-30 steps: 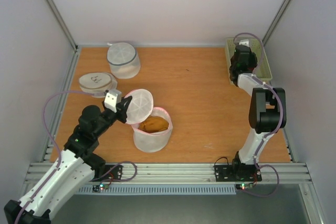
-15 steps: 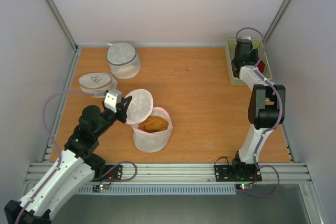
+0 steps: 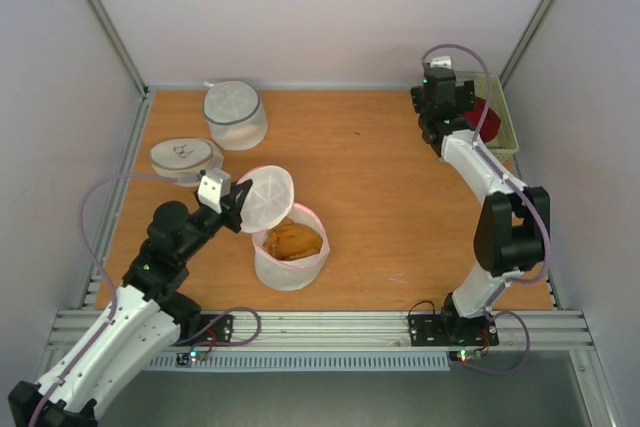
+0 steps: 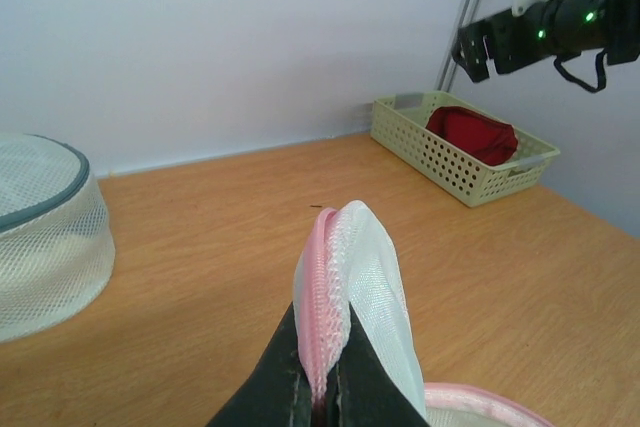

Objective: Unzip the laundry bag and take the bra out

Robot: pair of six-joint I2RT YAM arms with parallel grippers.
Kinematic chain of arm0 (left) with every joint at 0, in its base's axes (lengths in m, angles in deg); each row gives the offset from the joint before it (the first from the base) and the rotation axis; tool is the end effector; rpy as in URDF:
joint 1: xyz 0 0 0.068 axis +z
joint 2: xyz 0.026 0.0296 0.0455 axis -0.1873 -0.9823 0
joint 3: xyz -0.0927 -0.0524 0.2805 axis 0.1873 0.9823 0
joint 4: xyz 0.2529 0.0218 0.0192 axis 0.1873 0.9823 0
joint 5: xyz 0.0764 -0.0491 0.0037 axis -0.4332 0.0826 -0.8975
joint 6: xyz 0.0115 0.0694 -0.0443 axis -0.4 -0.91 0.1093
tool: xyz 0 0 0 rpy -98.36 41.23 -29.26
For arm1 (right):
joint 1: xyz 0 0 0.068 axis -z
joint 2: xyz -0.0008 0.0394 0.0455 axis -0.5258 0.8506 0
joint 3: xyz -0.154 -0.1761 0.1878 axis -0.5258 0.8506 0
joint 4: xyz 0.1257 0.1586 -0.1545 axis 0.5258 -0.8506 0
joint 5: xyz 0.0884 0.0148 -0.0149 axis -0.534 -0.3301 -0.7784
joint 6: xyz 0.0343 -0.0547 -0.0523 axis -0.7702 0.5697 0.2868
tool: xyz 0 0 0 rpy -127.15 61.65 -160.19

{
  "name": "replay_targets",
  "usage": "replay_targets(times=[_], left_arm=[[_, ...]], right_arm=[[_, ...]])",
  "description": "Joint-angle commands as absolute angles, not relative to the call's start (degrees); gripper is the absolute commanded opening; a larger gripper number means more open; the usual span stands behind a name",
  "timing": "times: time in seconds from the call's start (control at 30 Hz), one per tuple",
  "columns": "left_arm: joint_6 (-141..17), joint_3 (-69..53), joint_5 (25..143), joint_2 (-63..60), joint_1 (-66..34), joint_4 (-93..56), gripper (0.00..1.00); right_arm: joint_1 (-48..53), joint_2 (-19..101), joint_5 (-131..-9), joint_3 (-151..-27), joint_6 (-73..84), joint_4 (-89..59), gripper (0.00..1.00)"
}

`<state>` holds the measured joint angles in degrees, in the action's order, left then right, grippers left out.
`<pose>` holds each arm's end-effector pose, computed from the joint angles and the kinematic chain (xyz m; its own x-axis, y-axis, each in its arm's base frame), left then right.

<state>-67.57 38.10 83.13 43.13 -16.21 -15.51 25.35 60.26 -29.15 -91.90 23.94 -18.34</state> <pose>0.1346 -0.0793 0.2889 -0.1494 -0.0470 -0.9877 0.5525 0.8244 -0.1228 0.4382 0.0085 0.3111 -0.5015 -0.2237 -0.8357 0.3105 0.8551 -0.4152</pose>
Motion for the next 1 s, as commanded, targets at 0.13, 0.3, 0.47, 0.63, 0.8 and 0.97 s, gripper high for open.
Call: replay_targets(times=[0.13, 0.3, 0.47, 0.63, 0.8, 0.97], left_arm=[[-68.3, 39.9, 85.7, 44.7, -15.9, -22.0, 0.01], [-67.9, 40.0, 84.8, 45.4, -15.9, -21.8, 0.01], [-68.0, 40.5, 84.4, 46.1, -15.9, -21.7, 0.01], [-67.8, 40.8, 84.7, 46.6, -15.8, -21.6, 0.01], [-67.8, 40.9, 84.7, 46.9, -15.8, -21.5, 0.01], [-68.0, 40.8, 84.7, 46.7, -15.8, -21.5, 0.01]], right_arm=[[10.6, 44.1, -45.4, -84.7, 25.1, -17.9, 0.98], [2.4, 35.4, -81.3, -80.1, 27.8, -22.9, 0.94], [-9.8, 34.4, -93.2, -77.2, 29.0, -32.6, 0.88], [-18.9, 36.8, -89.8, -75.2, 27.7, -37.6, 0.78], [-22.9, 38.8, -84.7, -72.5, 27.8, -35.0, 0.70], [-23.2, 44.2, -75.4, -73.1, 29.5, -36.5, 0.64]])
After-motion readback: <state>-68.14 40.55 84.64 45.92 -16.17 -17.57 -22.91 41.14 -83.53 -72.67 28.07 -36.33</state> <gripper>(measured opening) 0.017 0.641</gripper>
